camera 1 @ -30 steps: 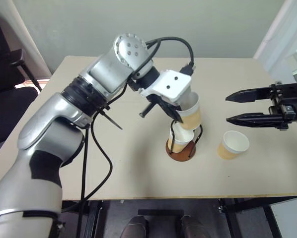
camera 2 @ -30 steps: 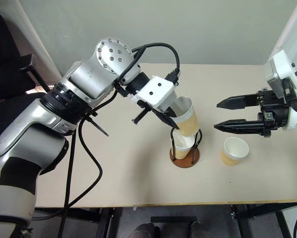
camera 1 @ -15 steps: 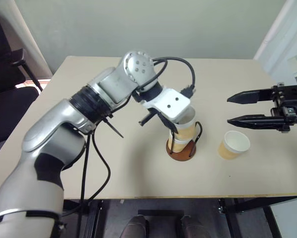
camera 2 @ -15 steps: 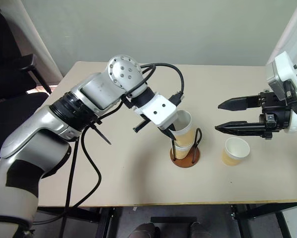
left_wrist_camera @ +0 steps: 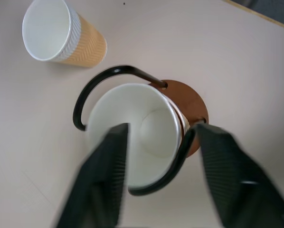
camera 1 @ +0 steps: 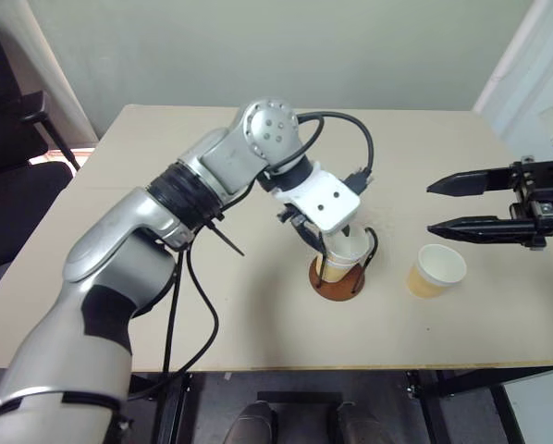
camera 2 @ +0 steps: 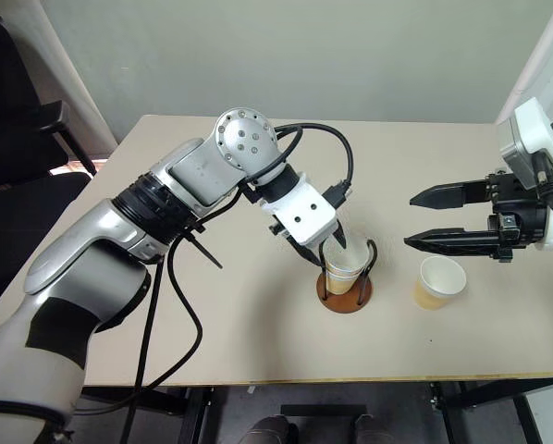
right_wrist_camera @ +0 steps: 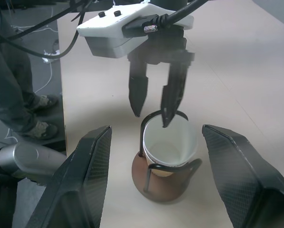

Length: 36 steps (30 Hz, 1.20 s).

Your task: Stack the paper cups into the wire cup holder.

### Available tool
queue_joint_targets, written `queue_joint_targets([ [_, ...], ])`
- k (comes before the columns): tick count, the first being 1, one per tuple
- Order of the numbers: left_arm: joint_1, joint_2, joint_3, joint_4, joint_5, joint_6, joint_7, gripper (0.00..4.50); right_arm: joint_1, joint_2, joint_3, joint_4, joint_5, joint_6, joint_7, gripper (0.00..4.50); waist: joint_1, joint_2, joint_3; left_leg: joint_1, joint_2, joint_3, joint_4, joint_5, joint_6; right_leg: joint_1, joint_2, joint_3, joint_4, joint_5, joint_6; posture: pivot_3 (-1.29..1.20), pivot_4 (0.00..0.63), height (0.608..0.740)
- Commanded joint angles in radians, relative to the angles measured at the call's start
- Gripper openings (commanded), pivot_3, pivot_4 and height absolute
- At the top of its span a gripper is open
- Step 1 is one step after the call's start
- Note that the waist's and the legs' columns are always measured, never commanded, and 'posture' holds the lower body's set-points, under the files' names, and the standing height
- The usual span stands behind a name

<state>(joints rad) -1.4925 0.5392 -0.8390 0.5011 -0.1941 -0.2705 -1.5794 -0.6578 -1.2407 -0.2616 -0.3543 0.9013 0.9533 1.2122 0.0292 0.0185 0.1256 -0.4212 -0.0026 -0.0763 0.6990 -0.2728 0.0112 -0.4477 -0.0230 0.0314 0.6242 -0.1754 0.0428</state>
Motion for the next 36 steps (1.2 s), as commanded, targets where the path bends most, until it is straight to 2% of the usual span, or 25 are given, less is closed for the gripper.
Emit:
queue_joint_targets([
  [1, -0.034, 0.018, 0.033, 0.004, -0.010, -0.019, -0.035, 4.01, -0.015, -0.025, -0.029, 0.001, 0.007, -0.009, 0.001, 3.15, 0.000, 0.000, 0.000, 0.000, 0.000, 0.000, 0.000, 0.000, 0.000, 0.000, 0.000, 0.000, 0.000, 0.000, 0.000, 0.00, 0.150, 0.740],
  [2, -0.036, 0.017, 0.036, 0.010, -0.009, -0.020, -0.035, 4.38, -0.017, -0.026, -0.028, 0.003, 0.007, -0.010, 0.002, 3.15, 0.000, 0.000, 0.000, 0.000, 0.000, 0.000, 0.000, 0.000, 0.000, 0.000, 0.000, 0.000, 0.000, 0.000, 0.000, 0.00, 0.150, 0.740],
  [3, -0.036, 0.013, 0.043, 0.017, -0.005, -0.020, -0.035, 4.46, -0.019, -0.026, -0.027, 0.004, 0.007, -0.011, 0.002, 3.15, 0.000, 0.000, 0.000, 0.000, 0.000, 0.000, 0.000, 0.000, 0.000, 0.000, 0.000, 0.000, 0.000, 0.000, 0.000, 0.00, 0.150, 0.740],
  [7, -0.019, -0.011, 0.104, 0.027, -0.010, 0.029, -0.035, 4.46, -0.012, -0.026, -0.020, 0.004, -0.009, -0.021, -0.001, 3.15, 0.001, 0.000, 0.000, 0.000, 0.000, 0.000, 0.000, -0.001, 0.000, 0.000, 0.000, 0.000, -0.001, 0.000, 0.001, 0.00, 0.150, 0.740],
  [12, 0.009, 0.007, 0.226, 0.036, -0.067, 0.174, -0.035, 4.46, 0.083, -0.057, -0.020, -0.014, -0.058, -0.026, 0.004, 3.15, 0.001, 0.000, 0.000, -0.001, 0.000, 0.000, 0.000, -0.001, 0.000, 0.000, 0.000, 0.000, -0.002, 0.000, 0.001, 0.00, 0.150, 0.740],
  [16, 0.065, 0.087, 0.304, -0.061, -0.192, 0.363, -0.035, 4.46, 0.168, -0.075, -0.027, -0.045, -0.103, -0.052, 0.002, 3.15, 0.001, 0.001, 0.000, 0.000, 0.000, 0.001, 0.000, -0.001, -0.001, 0.000, 0.000, 0.000, -0.003, 0.000, 0.001, 0.00, 0.150, 0.740],
  [19, 0.138, 0.185, 0.364, -0.215, -0.318, 0.511, -0.035, 4.46, 0.276, -0.122, 0.021, -0.062, -0.244, -0.138, -0.008, 3.15, 0.001, 0.001, 0.000, 0.000, 0.000, 0.001, -0.001, -0.001, -0.001, 0.000, 0.001, 0.000, -0.003, 0.000, 0.001, 0.00, 0.150, 0.740],
  [21, 0.186, 0.237, 0.415, -0.286, -0.348, 0.589, -0.035, 4.46, 0.332, -0.151, 0.059, -0.054, -0.328, -0.195, -0.011, 3.15, 0.000, 0.001, -0.001, -0.001, 0.001, 0.001, 0.000, -0.002, -0.002, 0.000, 0.001, 0.000, -0.004, 0.000, 0.001, 0.00, 0.150, 0.740],
  [26, 0.301, 0.311, 0.489, -0.361, -0.302, 0.651, -0.021, 4.46, 0.364, -0.186, 0.137, -0.003, -0.459, -0.307, 0.012, 3.15, 0.002, 0.002, -0.001, 0.001, 0.000, 0.001, 0.001, -0.002, -0.001, 0.002, 0.000, 0.001, -0.005, 0.001, 0.002, 0.00, 0.150, 0.740],
  [30, 0.381, 0.352, 0.525, -0.427, -0.283, 0.674, -0.020, 4.46, 0.330, -0.175, 0.216, 0.026, -0.546, -0.380, 0.026, 3.15, 0.000, 0.002, -0.001, 0.003, 0.000, 0.001, 0.001, -0.002, 0.000, 0.003, 0.000, 0.001, -0.004, 0.002, 0.002, 0.00, 0.150, 0.740],
  [36, 0.410, 0.374, 0.562, -0.431, -0.234, 0.688, -0.002, 4.46, 0.239, -0.121, 0.353, 0.073, -0.675, -0.462, 0.050, 3.15, -0.003, 0.002, -0.001, 0.004, 0.001, 0.001, 0.001, -0.002, 0.001, 0.003, 0.000, 0.001, -0.004, 0.002, 0.001, 0.00, 0.150, 0.740],
])
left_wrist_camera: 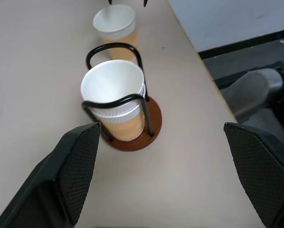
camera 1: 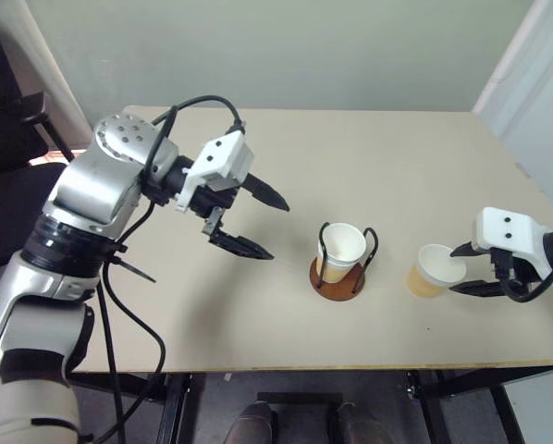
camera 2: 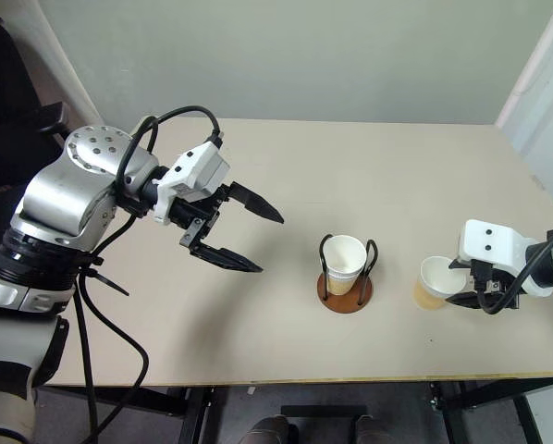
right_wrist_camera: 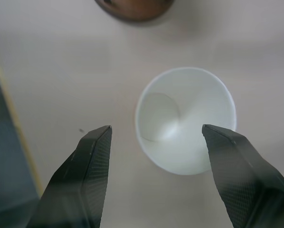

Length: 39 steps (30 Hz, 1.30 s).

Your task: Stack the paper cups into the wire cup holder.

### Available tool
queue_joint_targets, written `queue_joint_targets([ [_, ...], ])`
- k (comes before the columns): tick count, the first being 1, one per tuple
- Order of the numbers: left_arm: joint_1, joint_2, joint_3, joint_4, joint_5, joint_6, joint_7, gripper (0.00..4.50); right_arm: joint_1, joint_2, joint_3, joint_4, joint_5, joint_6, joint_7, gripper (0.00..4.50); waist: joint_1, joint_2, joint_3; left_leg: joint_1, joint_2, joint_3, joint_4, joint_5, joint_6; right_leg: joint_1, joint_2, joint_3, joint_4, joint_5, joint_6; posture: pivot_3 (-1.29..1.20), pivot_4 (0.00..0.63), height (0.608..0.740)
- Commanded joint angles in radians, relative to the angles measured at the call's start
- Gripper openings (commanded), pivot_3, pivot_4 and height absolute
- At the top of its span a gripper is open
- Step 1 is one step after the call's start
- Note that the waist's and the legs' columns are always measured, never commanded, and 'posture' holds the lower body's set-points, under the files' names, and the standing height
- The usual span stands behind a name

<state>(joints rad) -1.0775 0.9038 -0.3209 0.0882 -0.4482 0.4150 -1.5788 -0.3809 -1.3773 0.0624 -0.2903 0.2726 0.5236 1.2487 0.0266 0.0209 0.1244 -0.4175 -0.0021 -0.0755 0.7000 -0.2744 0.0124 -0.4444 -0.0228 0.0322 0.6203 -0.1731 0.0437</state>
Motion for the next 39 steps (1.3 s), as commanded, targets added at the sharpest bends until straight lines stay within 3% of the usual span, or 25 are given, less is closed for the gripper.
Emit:
queue_joint_targets([
  [1, -0.005, 0.008, 0.048, -0.018, 0.025, 0.007, -0.001, 4.46, -0.053, 0.027, 0.050, 0.016, -0.065, -0.039, 0.017, 3.15, 0.000, 0.000, 0.000, 0.000, 0.000, 0.000, 0.000, 0.000, 0.000, 0.000, 0.000, 0.000, 0.000, 0.000, 0.000, 0.00, 0.150, 0.740],
  [8, 0.003, 0.002, 0.063, -0.021, 0.067, -0.003, 0.000, 4.46, -0.102, 0.075, 0.140, 0.034, -0.180, -0.098, 0.055, 3.15, 0.000, 0.000, 0.000, 0.000, 0.000, 0.000, 0.000, 0.000, 0.000, 0.000, 0.000, 0.000, -0.001, 0.000, 0.000, 0.00, 0.150, 0.740],
  [11, 0.005, 0.002, 0.068, -0.018, 0.076, -0.011, -0.006, 4.50, -0.106, 0.091, 0.149, 0.036, -0.203, -0.105, 0.062, 2.54, -0.001, 0.000, 0.000, 0.000, 0.000, 0.000, -0.001, 0.000, 0.000, 0.000, 0.000, 0.000, -0.001, 0.000, 0.000, 0.00, 0.150, 0.740],
  [18, 0.006, 0.000, 0.073, -0.022, 0.089, -0.016, -0.012, 4.50, -0.096, 0.108, 0.137, 0.037, -0.232, -0.125, 0.078, 0.08, -0.001, 0.000, 0.000, -0.001, 0.000, 0.000, -0.001, 0.000, 0.000, 0.000, 0.000, 0.000, -0.002, 0.000, 0.000, 0.00, 0.150, 0.740],
  [28, 0.011, 0.010, 0.079, -0.008, 0.100, -0.023, -0.023, 4.50, -0.123, 0.052, 0.026, 0.042, -0.172, -0.108, 0.134, 0.03, -0.001, 0.000, 0.000, -0.001, 0.000, 0.000, -0.001, 0.000, 0.000, 0.000, 0.000, 0.000, -0.003, 0.000, 0.000, 0.00, 0.150, 0.740],
  [32, 0.024, 0.020, 0.078, -0.013, 0.074, -0.032, -0.035, 4.50, -0.331, 0.043, -0.011, 0.020, -0.053, -0.052, 0.240, 0.03, -0.005, 0.000, 0.000, -0.001, 0.000, 0.000, -0.002, 0.000, 0.000, -0.001, 0.000, 0.000, -0.003, 0.000, -0.001, 0.00, 0.150, 0.740],
  [39, 0.013, 0.002, 0.057, 0.014, 0.065, -0.056, -0.036, 4.50, -0.716, 0.150, 0.154, 0.000, -0.009, 0.005, 0.364, 0.03, -0.015, 0.000, 0.000, -0.001, 0.001, -0.002, -0.003, 0.000, -0.001, -0.002, 0.001, -0.001, -0.002, -0.002, -0.005, 0.00, 0.150, 0.740],
])
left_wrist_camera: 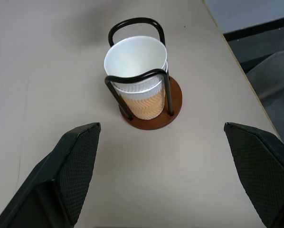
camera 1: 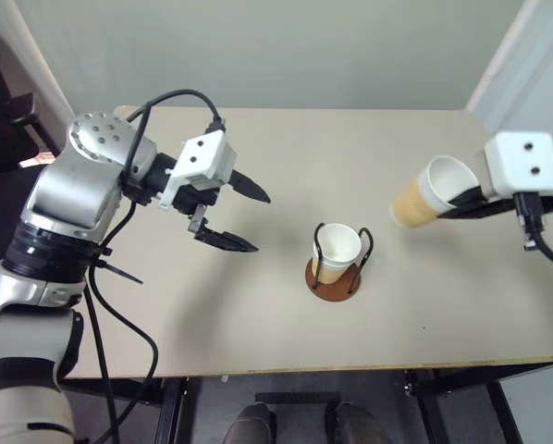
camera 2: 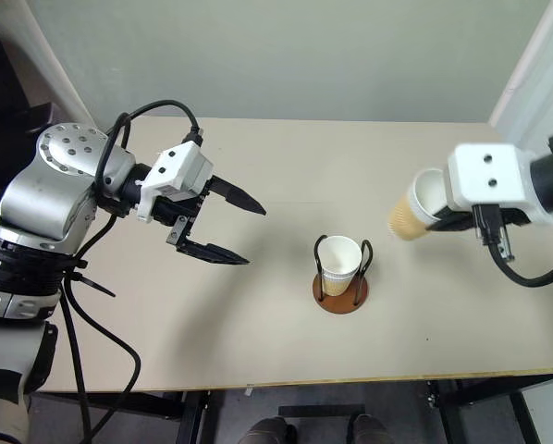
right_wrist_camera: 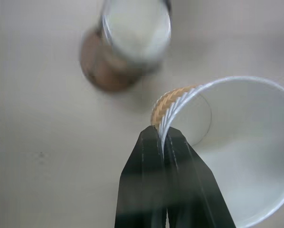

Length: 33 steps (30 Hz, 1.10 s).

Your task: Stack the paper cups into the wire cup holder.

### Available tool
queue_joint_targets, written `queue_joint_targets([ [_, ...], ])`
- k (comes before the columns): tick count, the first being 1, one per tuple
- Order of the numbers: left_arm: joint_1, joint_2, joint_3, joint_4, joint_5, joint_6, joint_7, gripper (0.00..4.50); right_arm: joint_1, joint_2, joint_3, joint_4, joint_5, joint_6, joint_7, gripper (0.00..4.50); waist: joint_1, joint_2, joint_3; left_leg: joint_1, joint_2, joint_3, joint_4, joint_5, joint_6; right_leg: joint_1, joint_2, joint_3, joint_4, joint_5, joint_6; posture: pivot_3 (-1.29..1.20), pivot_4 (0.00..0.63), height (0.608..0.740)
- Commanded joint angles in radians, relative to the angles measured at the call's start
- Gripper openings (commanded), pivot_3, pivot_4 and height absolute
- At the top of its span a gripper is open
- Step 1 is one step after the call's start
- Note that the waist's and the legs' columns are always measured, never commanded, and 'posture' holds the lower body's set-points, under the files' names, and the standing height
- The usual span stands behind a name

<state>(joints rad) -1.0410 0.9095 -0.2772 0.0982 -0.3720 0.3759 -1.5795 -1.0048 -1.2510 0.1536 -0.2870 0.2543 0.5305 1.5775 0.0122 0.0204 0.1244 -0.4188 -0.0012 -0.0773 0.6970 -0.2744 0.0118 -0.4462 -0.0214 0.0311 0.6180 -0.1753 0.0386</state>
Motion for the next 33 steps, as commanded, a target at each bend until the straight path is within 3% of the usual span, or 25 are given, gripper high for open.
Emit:
queue_joint_targets([
  [1, -0.026, -0.007, 0.012, 0.008, -0.009, -0.017, -0.035, 4.50, -0.127, 0.037, 0.094, 0.003, 0.010, -0.008, 0.037, 0.03, 0.000, 0.000, 0.000, 0.000, 0.000, 0.000, 0.000, 0.000, 0.000, 0.000, 0.000, 0.000, 0.001, 0.000, 0.000, 0.00, 0.150, 0.740],
  [8, -0.035, -0.016, 0.012, 0.011, -0.003, -0.014, -0.035, 4.50, -0.206, 0.130, 0.241, 0.025, 0.009, -0.050, 0.037, 0.03, 0.000, 0.000, 0.000, -0.001, 0.000, -0.001, 0.000, 0.001, -0.001, -0.001, 0.000, 0.000, 0.000, 0.000, -0.001, 0.00, 0.150, 0.740],
  [30, -0.037, -0.005, 0.012, -0.025, 0.004, -0.004, -0.035, 4.50, -0.182, 0.250, 0.369, 0.105, -0.147, -0.233, 0.037, 0.03, -0.001, 0.000, 0.000, -0.001, 0.000, -0.001, -0.001, 0.001, -0.002, -0.002, 0.000, -0.001, 0.001, -0.001, -0.001, 0.00, 0.150, 0.740],
  [33, -0.040, -0.009, 0.009, -0.021, 0.007, -0.004, -0.035, 4.50, -0.201, 0.267, 0.363, 0.105, -0.124, -0.189, 0.037, 0.86, -0.001, 0.000, 0.000, -0.001, 0.000, -0.001, -0.001, 0.001, -0.002, -0.002, -0.001, -0.001, 0.000, -0.001, -0.001, 0.00, 0.150, 0.740],
])
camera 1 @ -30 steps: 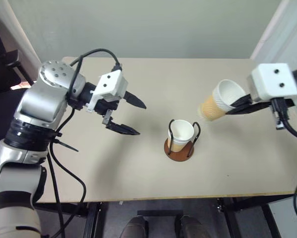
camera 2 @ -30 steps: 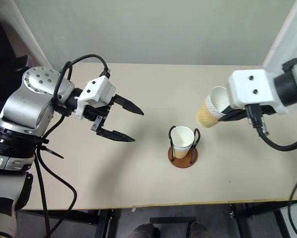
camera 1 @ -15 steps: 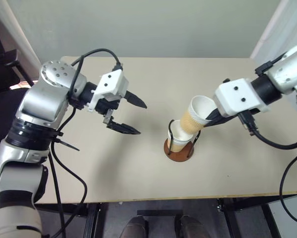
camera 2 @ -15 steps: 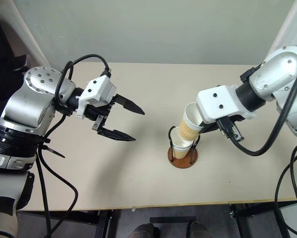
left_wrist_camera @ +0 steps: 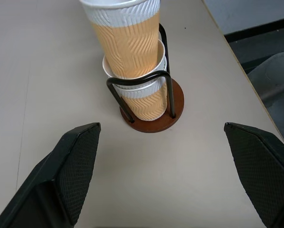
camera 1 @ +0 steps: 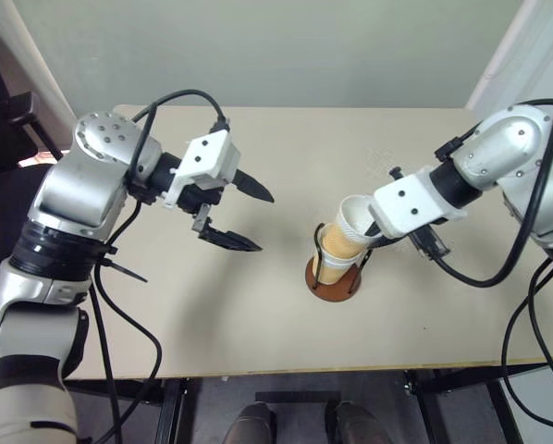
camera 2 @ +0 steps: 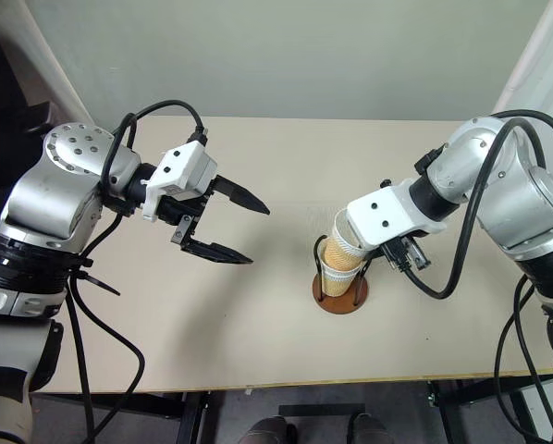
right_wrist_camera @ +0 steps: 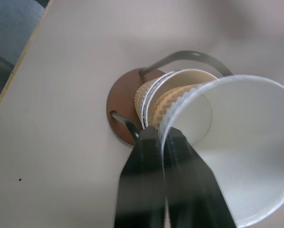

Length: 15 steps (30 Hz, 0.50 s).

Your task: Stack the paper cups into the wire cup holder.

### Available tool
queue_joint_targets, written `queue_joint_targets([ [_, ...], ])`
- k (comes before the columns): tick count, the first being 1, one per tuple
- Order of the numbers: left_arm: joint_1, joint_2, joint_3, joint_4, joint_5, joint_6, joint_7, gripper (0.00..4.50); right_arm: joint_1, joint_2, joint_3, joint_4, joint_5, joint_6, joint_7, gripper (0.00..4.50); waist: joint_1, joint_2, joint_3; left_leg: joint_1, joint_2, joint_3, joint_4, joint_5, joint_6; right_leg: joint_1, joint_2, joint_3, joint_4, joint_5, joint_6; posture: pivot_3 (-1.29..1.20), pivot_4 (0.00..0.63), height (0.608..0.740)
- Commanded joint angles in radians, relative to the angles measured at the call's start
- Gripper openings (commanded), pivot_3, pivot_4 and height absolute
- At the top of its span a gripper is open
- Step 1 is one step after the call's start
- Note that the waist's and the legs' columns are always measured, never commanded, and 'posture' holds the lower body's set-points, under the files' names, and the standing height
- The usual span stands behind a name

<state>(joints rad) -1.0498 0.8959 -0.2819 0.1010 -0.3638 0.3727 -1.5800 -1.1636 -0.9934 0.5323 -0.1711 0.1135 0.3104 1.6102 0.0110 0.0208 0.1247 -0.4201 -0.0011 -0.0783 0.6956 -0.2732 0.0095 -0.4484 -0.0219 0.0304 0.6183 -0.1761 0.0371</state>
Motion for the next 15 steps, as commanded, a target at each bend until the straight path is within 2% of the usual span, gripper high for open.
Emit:
queue_joint_targets([
  [1, -0.034, -0.001, 0.012, -0.018, 0.005, -0.003, -0.034, 4.50, -0.053, 0.025, -0.033, -0.008, 0.032, 0.066, 0.004, 1.16, 0.000, 0.000, 0.000, 0.000, 0.000, 0.000, 0.000, 0.000, 0.000, 0.000, 0.000, 0.000, 0.000, 0.000, 0.000, 0.00, 0.150, 0.740],
  [4, -0.034, -0.011, 0.012, -0.007, 0.016, 0.000, -0.033, 4.50, -0.072, 0.061, -0.093, 0.016, 0.045, 0.150, -0.014, 1.78, -0.002, 0.000, 0.000, 0.000, 0.000, 0.000, -0.001, 0.000, 0.000, -0.001, 0.000, 0.000, 0.000, 0.000, -0.001, 0.00, 0.150, 0.740],
  [10, -0.030, -0.020, 0.058, 0.047, 0.006, 0.051, 0.008, 4.50, -0.045, 0.024, -0.256, 0.032, 0.130, 0.403, -0.083, 3.79, 0.001, 0.000, 0.000, 0.000, 0.000, 0.000, -0.001, 0.000, -0.001, 0.000, 0.000, 0.000, -0.001, -0.001, -0.002, 0.00, 0.150, 0.740],
  [15, -0.035, -0.025, 0.146, 0.154, -0.004, 0.136, 0.113, 4.50, 0.085, -0.055, -0.475, 0.063, 0.234, 0.624, -0.191, 3.79, 0.005, 0.000, 0.000, 0.000, 0.000, 0.000, -0.005, 0.001, -0.002, 0.000, 0.000, 0.000, -0.004, -0.001, -0.002, 0.00, 0.150, 0.740],
])
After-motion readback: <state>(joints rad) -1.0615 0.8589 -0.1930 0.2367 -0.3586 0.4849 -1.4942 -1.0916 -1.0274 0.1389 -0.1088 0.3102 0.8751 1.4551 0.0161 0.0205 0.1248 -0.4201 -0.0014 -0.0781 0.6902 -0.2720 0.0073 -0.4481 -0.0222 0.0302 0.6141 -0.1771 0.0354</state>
